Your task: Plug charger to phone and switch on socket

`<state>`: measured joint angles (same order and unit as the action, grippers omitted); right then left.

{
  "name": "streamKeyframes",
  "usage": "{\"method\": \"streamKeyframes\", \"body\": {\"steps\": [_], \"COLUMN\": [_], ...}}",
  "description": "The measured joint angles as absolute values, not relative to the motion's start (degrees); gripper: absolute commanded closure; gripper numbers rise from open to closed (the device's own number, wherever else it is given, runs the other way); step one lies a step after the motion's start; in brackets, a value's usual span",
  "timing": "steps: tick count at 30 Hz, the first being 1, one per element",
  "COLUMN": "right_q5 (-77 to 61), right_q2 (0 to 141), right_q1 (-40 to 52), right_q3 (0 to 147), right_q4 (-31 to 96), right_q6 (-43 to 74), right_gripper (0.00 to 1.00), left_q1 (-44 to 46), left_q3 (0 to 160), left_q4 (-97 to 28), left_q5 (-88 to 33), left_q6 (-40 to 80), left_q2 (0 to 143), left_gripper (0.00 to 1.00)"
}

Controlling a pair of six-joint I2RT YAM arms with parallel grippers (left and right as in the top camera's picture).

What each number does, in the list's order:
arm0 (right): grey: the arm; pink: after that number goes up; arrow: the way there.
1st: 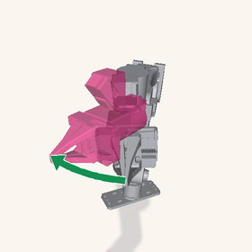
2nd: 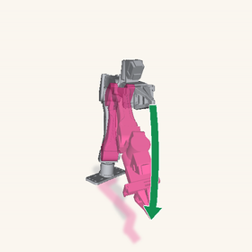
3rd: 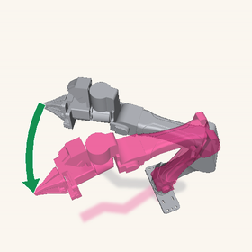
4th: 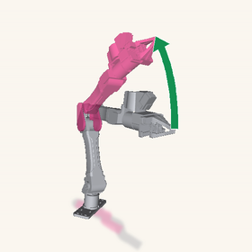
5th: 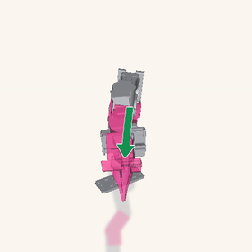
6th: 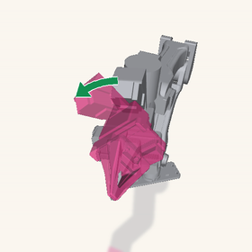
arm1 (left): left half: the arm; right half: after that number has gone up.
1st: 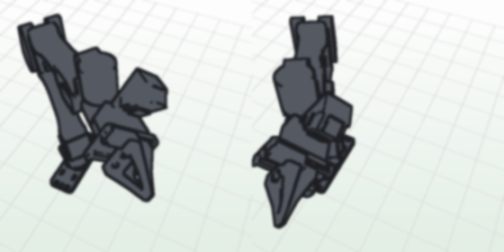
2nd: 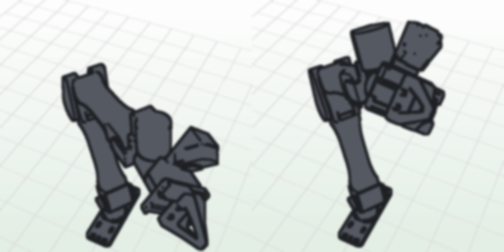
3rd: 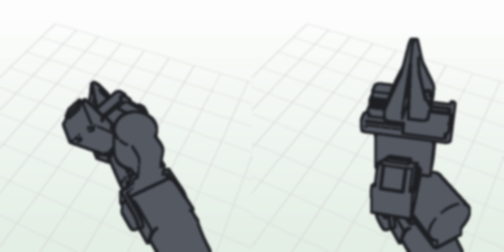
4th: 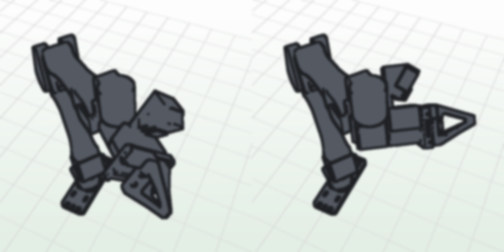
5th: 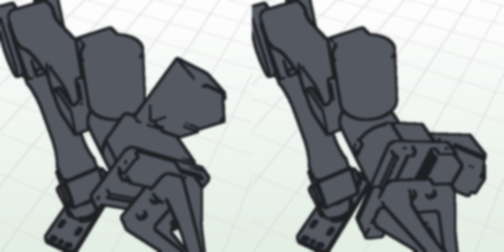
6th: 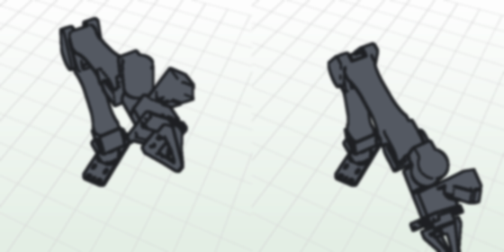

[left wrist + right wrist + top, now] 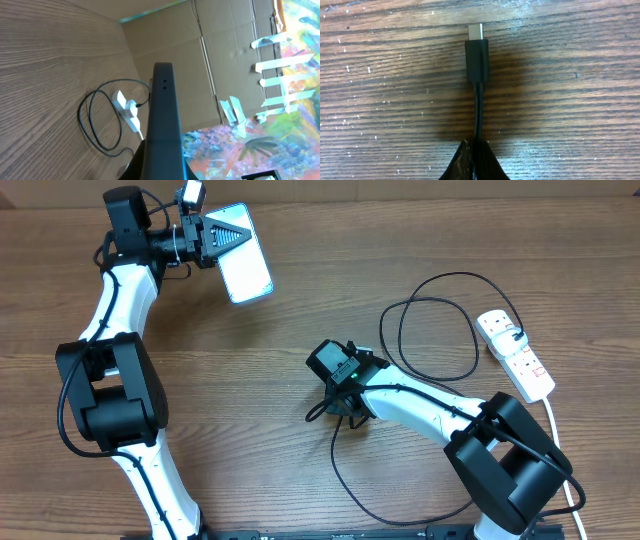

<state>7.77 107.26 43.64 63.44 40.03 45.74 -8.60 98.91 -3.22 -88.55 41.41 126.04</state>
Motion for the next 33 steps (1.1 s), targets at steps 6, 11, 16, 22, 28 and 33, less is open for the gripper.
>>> {"method": "streamKeyframes", "body": {"steps": [6,11,16,22,28,33], "right_q5": [4.62,-4.58,-13.34,-21.41,-24.58,-28.95], "right_q2": [107.13,103.48,92.47,88.75,89.27,89.32], "right_q1": [43.13,42.96,42.96,42.96,40.97,36.58], "right_q3": [63.96,62.92,62.89,63.00,63.00,63.00], "right_q4": [41.71,40.51,35.33,30.46,27.40,24.47], "right_q6": [41.67,35.38,29.80,27.16,26.79,26.68], "right_gripper": [0.96,0.96,0.96,0.96,0.96,0.96], "left_q1": [-8.60,-8.23,-6.13,-1.63,1.34,1.48], "left_q3": [98.91,98.91,98.91,98.91,98.91,98.91], "left_q4": [-3.27,-3.31,-3.31,-3.18,-3.16,-3.14], "left_q5": [-88.55,-88.58,-88.55,-88.58,-88.60,-88.58], "left_q6": [43.90,45.25,46.06,46.54,46.54,46.54], "left_q2": [126.04,126.04,126.04,126.04,126.04,126.04], "left_gripper": [0.96,0.96,0.96,0.96,0.96,0.96]}}
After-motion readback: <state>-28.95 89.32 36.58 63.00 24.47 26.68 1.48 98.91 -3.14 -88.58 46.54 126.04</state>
